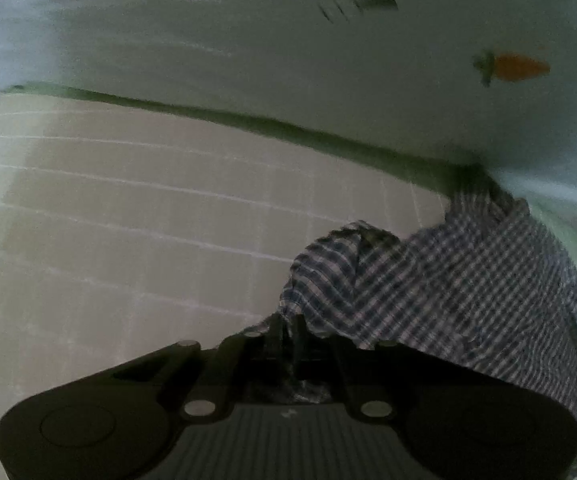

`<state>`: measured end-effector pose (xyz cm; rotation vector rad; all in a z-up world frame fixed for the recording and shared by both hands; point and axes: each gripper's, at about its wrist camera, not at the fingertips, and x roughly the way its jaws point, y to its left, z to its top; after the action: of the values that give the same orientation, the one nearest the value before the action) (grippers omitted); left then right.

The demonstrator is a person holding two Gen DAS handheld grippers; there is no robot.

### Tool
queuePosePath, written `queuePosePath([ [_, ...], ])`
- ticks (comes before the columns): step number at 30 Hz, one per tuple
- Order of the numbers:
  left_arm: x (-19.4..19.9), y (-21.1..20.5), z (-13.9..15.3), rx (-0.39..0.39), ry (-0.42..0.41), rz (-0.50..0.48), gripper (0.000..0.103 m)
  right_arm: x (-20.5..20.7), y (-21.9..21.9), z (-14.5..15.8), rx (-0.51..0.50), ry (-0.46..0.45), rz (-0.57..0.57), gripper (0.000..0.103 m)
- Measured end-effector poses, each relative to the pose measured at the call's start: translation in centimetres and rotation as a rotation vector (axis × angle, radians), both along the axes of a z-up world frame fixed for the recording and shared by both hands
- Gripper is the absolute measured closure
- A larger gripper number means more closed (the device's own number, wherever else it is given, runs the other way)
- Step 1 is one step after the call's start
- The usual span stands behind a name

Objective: Fold clothes

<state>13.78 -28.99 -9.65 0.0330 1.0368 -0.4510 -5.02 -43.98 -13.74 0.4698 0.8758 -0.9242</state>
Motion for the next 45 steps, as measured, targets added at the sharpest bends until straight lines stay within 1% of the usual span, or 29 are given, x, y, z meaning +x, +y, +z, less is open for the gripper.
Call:
queuePosePath([
  [3, -2.5, 3.8, 1.9, 0.015, -0.073, 0.067, 0.099, -0.5, 0.2, -0.1, 0.000, -0.004, 0.004, 0.023],
  [6, -5.4, 8.6, 2.7, 0.044, -0.083, 0.163, 0.099, -1.0, 0.3, -0.3, 0.001, -0.008, 0.008, 0.023],
  [7, -6.4, 10.3, 2.7, 0.060, -0.074, 0.198, 0.101, -1.1, 0.4, -0.3, 0.001, -0.010, 0.010, 0.023],
  [9, -8.4, 13.5, 2.4, 0.097, -0.048, 0.272, 0.101, -1.5, 0.5, -0.4, 0.001, -0.013, 0.013, 0.023],
  [10, -9.3, 15.2, 1.8, 0.121, -0.020, 0.313, 0.101, -1.6, 0.5, -0.4, 0.002, -0.014, 0.014, 0.023],
  [11, -10.0, 16.9, 1.3, 0.129, 0.015, 0.355, 0.101, -1.8, 0.6, -0.5, 0.002, -0.015, 0.015, 0.023],
  [13, -11.0, 19.6, 0.3, 0.090, 0.100, 0.454, 0.102, -2.0, 0.6, -0.6, 0.004, -0.020, 0.013, 0.022],
  [15, -11.2, 20.5, 0.6, 0.093, 0.090, 0.497, 0.102, -2.2, 0.7, -0.7, 0.007, -0.025, 0.010, 0.022],
  [17, -10.9, 20.6, 1.6, 0.067, 0.048, 0.505, 0.101, -2.4, 0.7, -0.7, 0.012, -0.029, 0.006, 0.022],
  [18, -10.5, 20.1, 2.2, 0.057, 0.021, 0.493, 0.100, -2.4, 0.6, -0.7, 0.015, -0.031, 0.003, 0.022],
  [20, -9.5, 18.4, 3.4, 0.052, -0.033, 0.442, 0.089, -2.7, 0.4, -0.7, 0.024, -0.040, -0.007, 0.023],
  [22, -8.1, 16.1, 4.2, 0.035, -0.068, 0.373, 0.086, -2.8, 0.2, -0.8, 0.029, -0.048, -0.014, 0.022],
  [24, -6.7, 13.5, 4.7, 0.008, -0.083, 0.292, 0.084, -2.8, 0.1, -0.8, 0.030, -0.050, -0.019, 0.022],
  [26, -5.3, 10.5, 4.9, -0.005, -0.086, 0.205, 0.077, -2.8, -0.1, -0.8, 0.031, -0.053, -0.024, 0.022],
  [27, -4.6, 8.9, 4.8, -0.006, -0.086, 0.154, 0.075, -3.0, -0.1, -0.8, 0.033, -0.055, -0.025, 0.022],
  [28, -4.0, 7.0, 4.5, -0.003, -0.083, 0.094, 0.070, -3.1, -0.1, -0.9, 0.035, -0.054, -0.024, 0.022],
  [29, -3.3, 5.3, 4.0, 0.001, -0.070, 0.042, 0.066, -3.0, -0.1, -0.9, 0.036, -0.051, -0.021, 0.022],
  [30, -2.7, 3.9, 3.3, 0.007, -0.042, -0.001, 0.064, -3.0, -0.2, -1.0, 0.036, -0.047, -0.019, 0.022],
  [32, -1.4, 1.2, 1.7, 0.017, 0.020, -0.079, 0.058, -3.0, -0.2, -1.2, 0.035, -0.039, -0.013, 0.021],
  [34, -0.5, -0.6, -0.2, 0.027, 0.096, -0.124, 0.051, -3.0, -0.1, -1.4, 0.028, -0.028, -0.006, 0.018],
  [37, -0.6, -2.3, -2.2, 0.060, 0.153, -0.159, 0.048, -2.5, -0.2, -1.5, 0.023, -0.013, -0.002, 0.015],
  [39, -1.2, -2.3, -2.6, 0.071, 0.141, -0.175, 0.048, -2.2, -0.3, -1.6, 0.021, -0.006, 0.002, 0.014],
  [40, -1.5, -2.3, -2.8, 0.077, 0.136, -0.183, 0.050, -2.1, -0.4, -1.6, 0.021, -0.004, 0.004, 0.013],
  [42, -2.0, -1.7, -2.6, 0.076, 0.125, -0.192, 0.078, -2.1, -0.5, -1.7, 0.020, -0.005, 0.004, 0.011],
  [43, -2.2, -1.3, -2.5, 0.074, 0.119, -0.195, 0.088, -2.1, -0.6, -1.8, 0.020, -0.006, 0.003, 0.010],
  [44, -2.4, -0.9, -2.3, 0.067, 0.115, -0.196, 0.092, -2.1, -0.7, -1.8, 0.019, -0.007, 0.003, 0.010],
  [45, -2.5, -0.5, -2.1, 0.057, 0.112, -0.192, 0.093, -2.2, -0.7, -1.8, 0.018, -0.007, 0.004, 0.010],
])
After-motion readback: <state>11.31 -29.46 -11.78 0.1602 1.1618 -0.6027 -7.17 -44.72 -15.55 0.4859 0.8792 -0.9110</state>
